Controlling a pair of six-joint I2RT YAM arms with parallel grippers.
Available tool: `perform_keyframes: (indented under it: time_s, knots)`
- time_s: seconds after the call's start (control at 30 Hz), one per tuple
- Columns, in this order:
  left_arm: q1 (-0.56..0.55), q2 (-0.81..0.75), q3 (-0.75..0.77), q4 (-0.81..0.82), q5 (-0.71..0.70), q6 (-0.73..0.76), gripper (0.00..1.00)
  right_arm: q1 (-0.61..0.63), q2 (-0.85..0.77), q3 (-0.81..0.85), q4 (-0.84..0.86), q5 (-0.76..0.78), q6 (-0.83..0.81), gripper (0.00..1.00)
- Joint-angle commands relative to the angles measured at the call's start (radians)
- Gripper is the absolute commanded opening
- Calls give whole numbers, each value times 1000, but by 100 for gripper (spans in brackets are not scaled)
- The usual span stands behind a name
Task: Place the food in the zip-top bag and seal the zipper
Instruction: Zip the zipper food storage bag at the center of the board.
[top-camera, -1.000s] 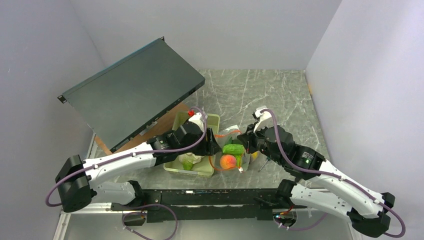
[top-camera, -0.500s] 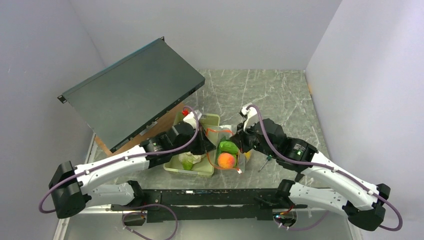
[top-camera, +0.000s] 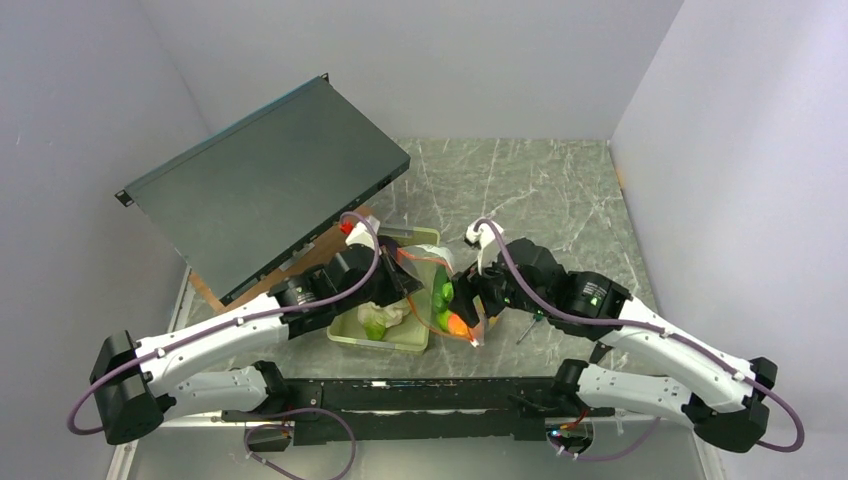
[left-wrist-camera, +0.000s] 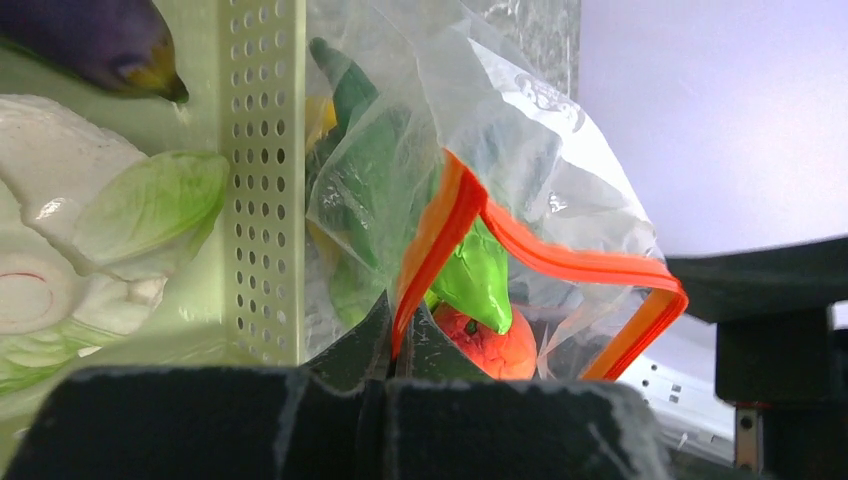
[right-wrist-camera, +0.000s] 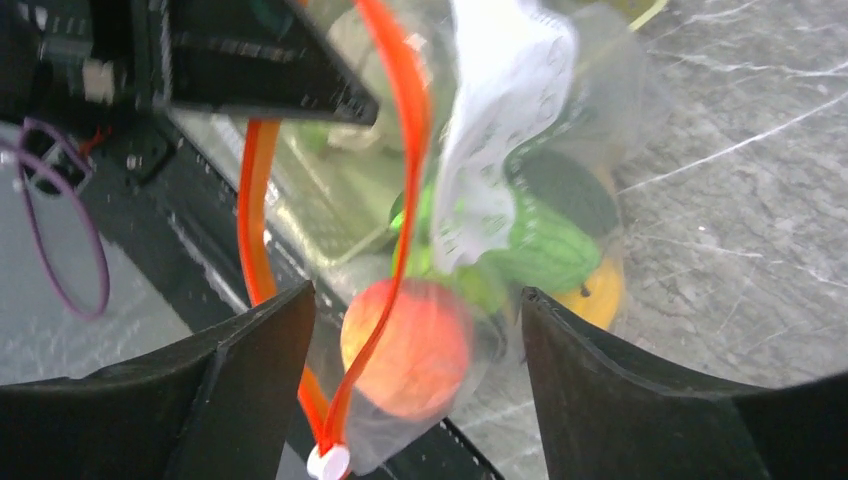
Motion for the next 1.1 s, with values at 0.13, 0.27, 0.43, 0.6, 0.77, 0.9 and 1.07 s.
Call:
perform_keyframes:
  time_s: [0.13,0.27,0.43,0.6,0.77,0.9,1.07]
  knots:
    - [7,2,132,-37,-142,-55,0,284,-15,21,-99,205,38,86]
    - [17,16,175,-65,-165,-44,0,527,18,9,-145,587,139,88]
    - [21,42,210,-92,-163,-40,0,639,170,53,-309,911,326,89]
    - [21,53,215,-92,-161,-44,0,665,243,91,-374,988,472,89]
    - [21,65,219,-96,-151,-53,0,665,258,104,-261,932,465,80]
    - [21,70,226,-103,-139,-67,0,662,283,106,-223,936,468,72]
    - [20,65,228,-104,-130,-90,0,647,269,37,-83,969,390,67]
